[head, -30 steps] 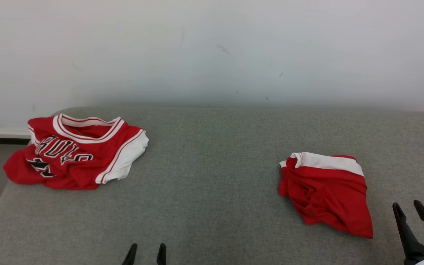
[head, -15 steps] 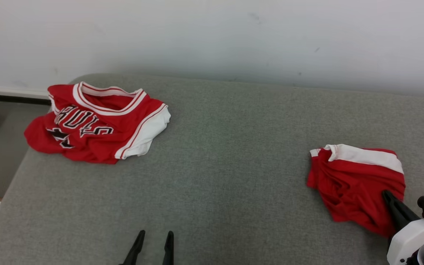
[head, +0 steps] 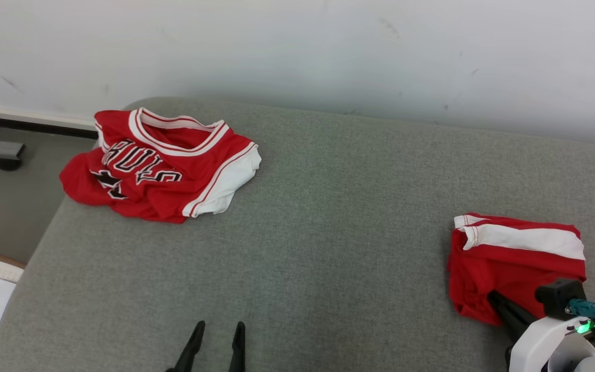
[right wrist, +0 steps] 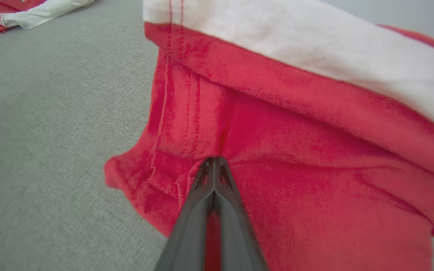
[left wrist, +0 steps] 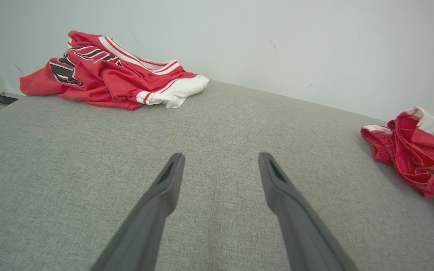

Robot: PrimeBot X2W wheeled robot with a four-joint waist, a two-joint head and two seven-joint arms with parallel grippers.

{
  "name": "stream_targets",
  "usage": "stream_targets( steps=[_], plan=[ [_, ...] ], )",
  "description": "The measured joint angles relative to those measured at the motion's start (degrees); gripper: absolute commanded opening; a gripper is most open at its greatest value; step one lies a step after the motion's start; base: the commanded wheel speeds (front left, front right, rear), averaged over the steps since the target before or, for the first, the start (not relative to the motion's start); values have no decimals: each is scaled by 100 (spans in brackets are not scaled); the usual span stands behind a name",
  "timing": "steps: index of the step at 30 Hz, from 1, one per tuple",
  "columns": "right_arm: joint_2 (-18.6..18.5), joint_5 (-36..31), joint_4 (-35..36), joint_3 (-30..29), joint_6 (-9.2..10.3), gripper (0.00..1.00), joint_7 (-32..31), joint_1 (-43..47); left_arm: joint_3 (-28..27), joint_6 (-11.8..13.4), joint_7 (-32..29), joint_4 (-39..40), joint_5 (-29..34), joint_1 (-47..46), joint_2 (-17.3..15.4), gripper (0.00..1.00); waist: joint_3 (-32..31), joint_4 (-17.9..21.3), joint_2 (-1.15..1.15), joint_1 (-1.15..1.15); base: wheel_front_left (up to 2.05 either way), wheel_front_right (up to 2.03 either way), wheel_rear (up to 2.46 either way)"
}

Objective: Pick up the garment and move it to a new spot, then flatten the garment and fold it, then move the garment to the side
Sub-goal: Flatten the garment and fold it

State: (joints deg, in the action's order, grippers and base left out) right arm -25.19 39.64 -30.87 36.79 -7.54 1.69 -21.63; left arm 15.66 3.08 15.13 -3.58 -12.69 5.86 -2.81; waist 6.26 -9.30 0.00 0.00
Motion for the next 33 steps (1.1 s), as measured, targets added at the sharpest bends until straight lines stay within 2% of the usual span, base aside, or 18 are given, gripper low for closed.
stream_targets(
  steps=[9, 19, 28, 30, 32, 33],
  plan=[
    [-233, 563, 163, 846, 0, 0, -174, -138, 55, 34, 0, 7, -94, 34, 1, 100, -83, -27, 0, 0, 0, 0, 0],
    [-289, 1025, 189, 1600, 0, 0, -386, -245, 63, 57, 0, 3, -148, 61, 1, 100, -152, -26, 0, 0, 0, 0, 0],
    [-390, 1238, 539, 1784, 0, 0, 143, -160, -102, 82, 0, -23, -165, 248, 1, 100, -474, 163, 0, 0, 0, 0, 0],
    [-476, 1251, 675, 1689, 0, 16, 308, -49, -168, 78, 0, -21, -165, 322, 1, 100, -577, 234, 0, 0, 0, 0, 0],
    [-603, 1266, 742, 1524, 0, 47, 486, 79, -235, 64, 0, -3, -163, 361, 0, 100, -657, 320, 0, 0, 0, 0, 0],
    [-679, 1248, 768, 1424, 0, 66, 557, 147, -270, 55, 0, 4, -162, 370, 0, 100, -691, 366, 0, 0, 0, 0, 0]
  ],
)
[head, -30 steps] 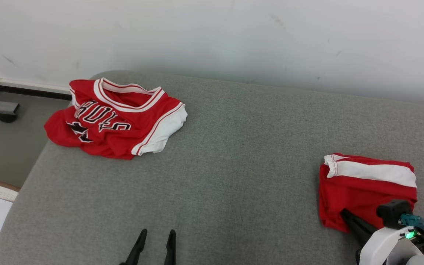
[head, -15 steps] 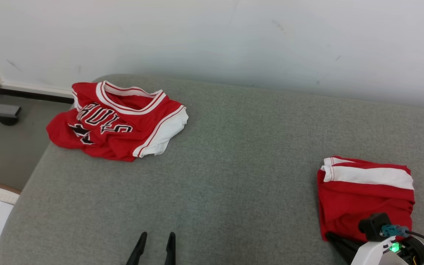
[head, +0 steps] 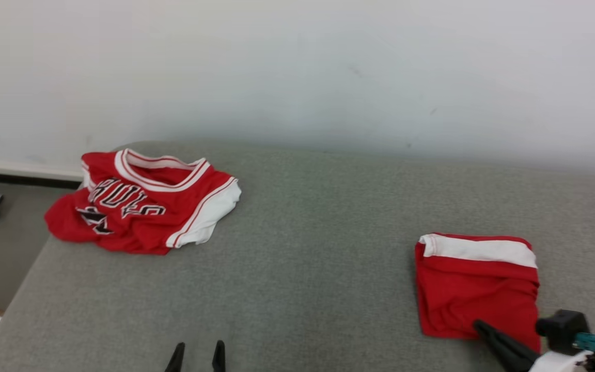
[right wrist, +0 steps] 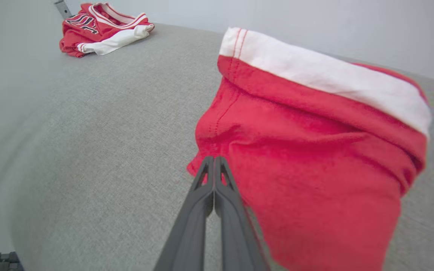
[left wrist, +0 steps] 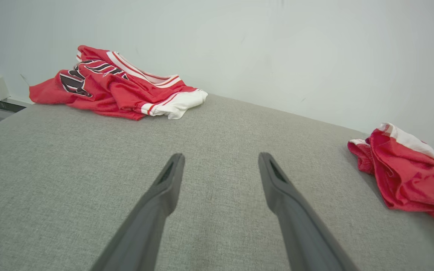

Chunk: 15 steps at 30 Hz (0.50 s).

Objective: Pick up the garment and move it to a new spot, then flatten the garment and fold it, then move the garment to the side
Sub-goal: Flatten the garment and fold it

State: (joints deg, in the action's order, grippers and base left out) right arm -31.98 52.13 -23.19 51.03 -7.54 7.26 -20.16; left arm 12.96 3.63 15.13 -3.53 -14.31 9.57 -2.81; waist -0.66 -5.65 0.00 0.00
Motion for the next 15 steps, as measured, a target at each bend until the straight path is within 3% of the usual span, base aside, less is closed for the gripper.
stream_targets(
  steps=[1, 2, 10, 15],
  plan=[
    [-70, -15, 29, -104, 0, 92, 71, 80, -34, -1, 0, 10, 0, 5, 1, 100, -31, 47, 0, 0, 0, 0, 0],
    [-121, -35, 52, -230, 0, 100, 175, 172, -83, -5, 0, 21, 1, 12, 1, 100, -57, 93, 0, 0, 0, 0, 0],
    [-212, -492, -156, -1623, 0, 100, 682, 939, -346, -107, 0, 46, 67, 53, 1, 100, -218, 451, 0, 0, 0, 0, 0],
    [111, -1116, -304, -2727, 0, 100, 768, 1436, -439, -226, 0, -1, 123, 129, 1, 100, -310, 621, 0, 0, 0, 0, 0]
  ],
)
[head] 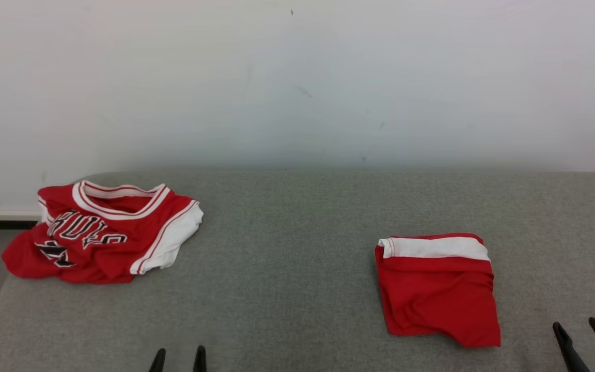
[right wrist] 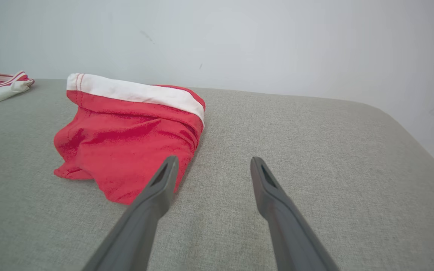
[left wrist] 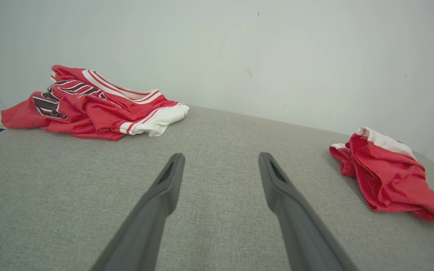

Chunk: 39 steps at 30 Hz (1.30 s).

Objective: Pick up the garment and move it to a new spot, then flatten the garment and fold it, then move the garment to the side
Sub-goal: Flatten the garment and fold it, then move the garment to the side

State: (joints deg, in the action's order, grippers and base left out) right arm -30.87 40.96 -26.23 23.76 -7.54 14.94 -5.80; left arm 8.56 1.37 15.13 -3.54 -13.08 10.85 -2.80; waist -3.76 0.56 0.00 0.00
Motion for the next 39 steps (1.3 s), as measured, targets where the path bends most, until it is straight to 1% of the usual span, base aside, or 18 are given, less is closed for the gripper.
stream_targets(
  steps=[3, 4, 7, 10, 14, 20, 39],
  plan=[
    [287, -488, 157, -778, 0, 100, 9, 282, -31, -92, 0, -64, 60, 24, 0, 100, -39, 82, 0, 0, 0, 0, 0],
    [380, -700, 226, -980, -1, 100, 10, 399, -46, -116, 0, -89, 67, 30, -1, 100, -53, 98, 0, 0, 0, 0, 0],
    [726, -1065, 401, -1540, 0, 100, 10, 743, -84, -192, 0, -136, 83, 75, 0, 100, -89, 118, 0, 0, 0, 0, 0],
    [984, -1310, 488, -1852, 0, 100, 10, 1009, -140, -245, 0, -192, 97, 126, 0, 100, -113, 110, 0, 0, 0, 0, 0],
    [1169, -1525, 501, -2085, 0, 100, 10, 1204, -164, -294, 0, -229, 102, 136, 0, 100, -129, 84, 0, 0, 0, 0, 0],
    [1316, -1666, 578, -2181, 0, 100, 10, 1242, -170, -335, 0, -249, 121, 144, 0, 100, -128, 81, 0, 0, 0, 0, 0],
    [1412, -1572, 979, -2027, 0, 100, 10, 1248, -96, -368, 0, -313, 149, 162, 0, 100, -161, 122, 0, 0, 0, 0, 0]
  ],
)
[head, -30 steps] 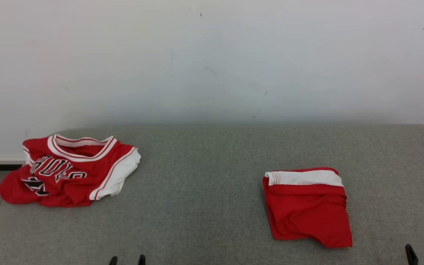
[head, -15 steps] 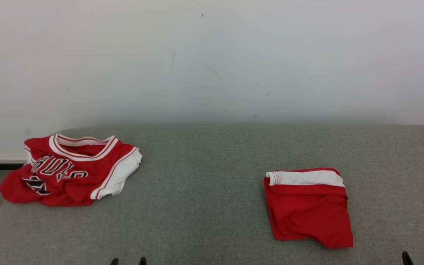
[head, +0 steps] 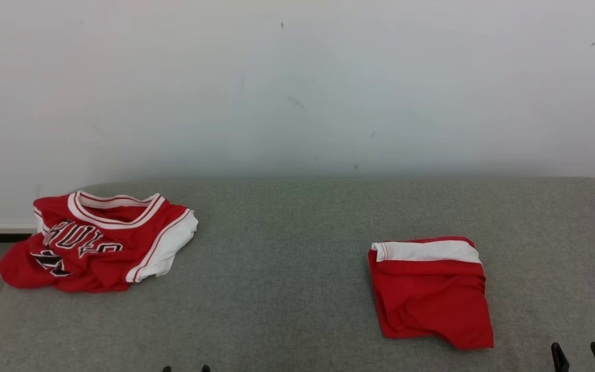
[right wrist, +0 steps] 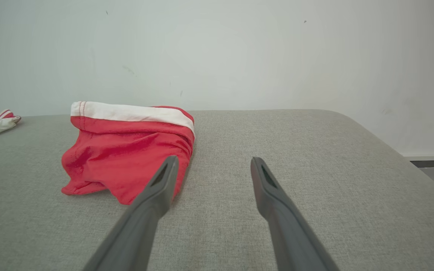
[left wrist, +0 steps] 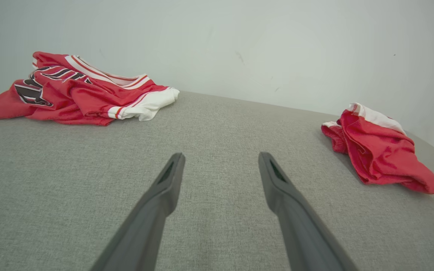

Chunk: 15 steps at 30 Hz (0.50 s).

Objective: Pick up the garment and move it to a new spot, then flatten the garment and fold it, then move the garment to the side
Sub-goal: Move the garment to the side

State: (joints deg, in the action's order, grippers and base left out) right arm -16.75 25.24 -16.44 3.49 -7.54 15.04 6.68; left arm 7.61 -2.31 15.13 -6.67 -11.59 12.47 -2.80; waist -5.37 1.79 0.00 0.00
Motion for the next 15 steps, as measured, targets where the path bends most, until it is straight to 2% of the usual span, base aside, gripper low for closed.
stream_targets(
  steps=[15],
  plan=[
    [29, 143, 99, 160, 0, 100, 0, 8, 35, 16, 0, -16, -1, 12, 0, 100, -5, 83, 0, 0, 0, 0, 0]
  ],
)
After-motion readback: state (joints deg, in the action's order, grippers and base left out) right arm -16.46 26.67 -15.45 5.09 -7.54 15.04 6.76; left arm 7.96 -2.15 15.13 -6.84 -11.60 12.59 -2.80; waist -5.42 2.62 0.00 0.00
